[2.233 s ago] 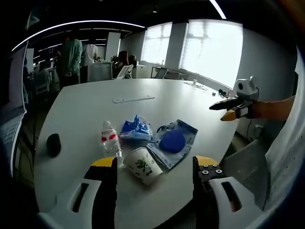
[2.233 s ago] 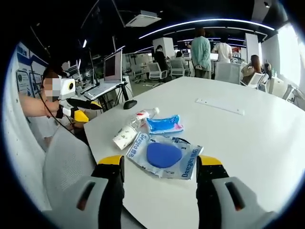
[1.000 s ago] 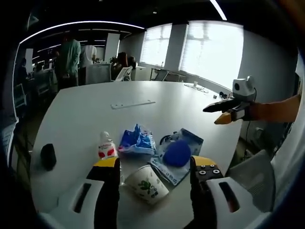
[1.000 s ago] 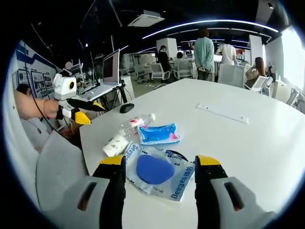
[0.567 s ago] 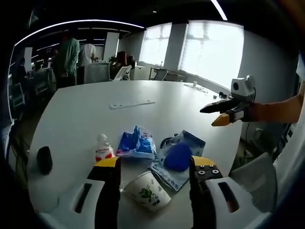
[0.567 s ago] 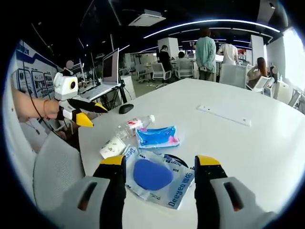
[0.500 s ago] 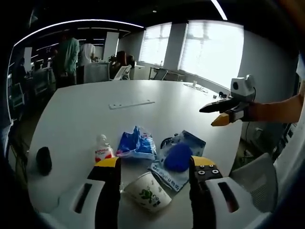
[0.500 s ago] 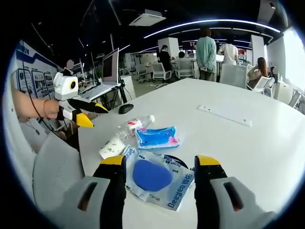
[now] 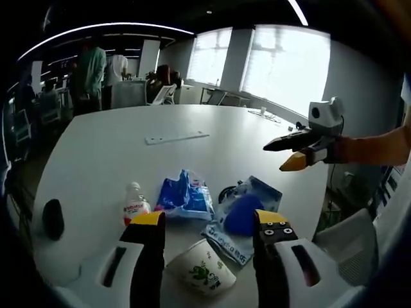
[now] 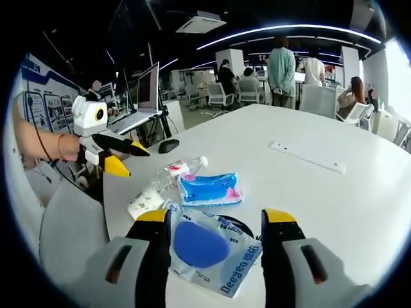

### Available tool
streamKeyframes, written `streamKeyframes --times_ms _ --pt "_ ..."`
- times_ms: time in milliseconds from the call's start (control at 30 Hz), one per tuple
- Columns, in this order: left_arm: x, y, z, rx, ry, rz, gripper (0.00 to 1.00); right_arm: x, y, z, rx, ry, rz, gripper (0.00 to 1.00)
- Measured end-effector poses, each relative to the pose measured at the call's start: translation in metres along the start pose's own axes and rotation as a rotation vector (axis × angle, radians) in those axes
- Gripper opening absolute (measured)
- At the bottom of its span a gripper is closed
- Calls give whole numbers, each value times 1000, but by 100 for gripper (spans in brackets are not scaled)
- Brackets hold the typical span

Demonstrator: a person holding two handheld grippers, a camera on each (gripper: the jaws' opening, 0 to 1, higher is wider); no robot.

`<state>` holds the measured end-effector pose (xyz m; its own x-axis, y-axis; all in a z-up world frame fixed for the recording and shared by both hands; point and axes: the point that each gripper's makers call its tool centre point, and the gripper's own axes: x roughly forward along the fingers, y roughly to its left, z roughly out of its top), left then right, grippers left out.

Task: Arrange the tabletop items into an orderly group along one side of the table until the central work area is clear of visible clutter.

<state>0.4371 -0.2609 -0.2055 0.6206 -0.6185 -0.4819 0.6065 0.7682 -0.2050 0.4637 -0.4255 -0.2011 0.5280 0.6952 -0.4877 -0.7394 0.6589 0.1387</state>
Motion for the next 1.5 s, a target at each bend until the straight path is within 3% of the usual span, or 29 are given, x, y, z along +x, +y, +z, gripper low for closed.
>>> streamKeyframes --times_ms 1500 --pt "50 12 -12 -83 65 55 47 65 -32 6 -22 29 66 53"
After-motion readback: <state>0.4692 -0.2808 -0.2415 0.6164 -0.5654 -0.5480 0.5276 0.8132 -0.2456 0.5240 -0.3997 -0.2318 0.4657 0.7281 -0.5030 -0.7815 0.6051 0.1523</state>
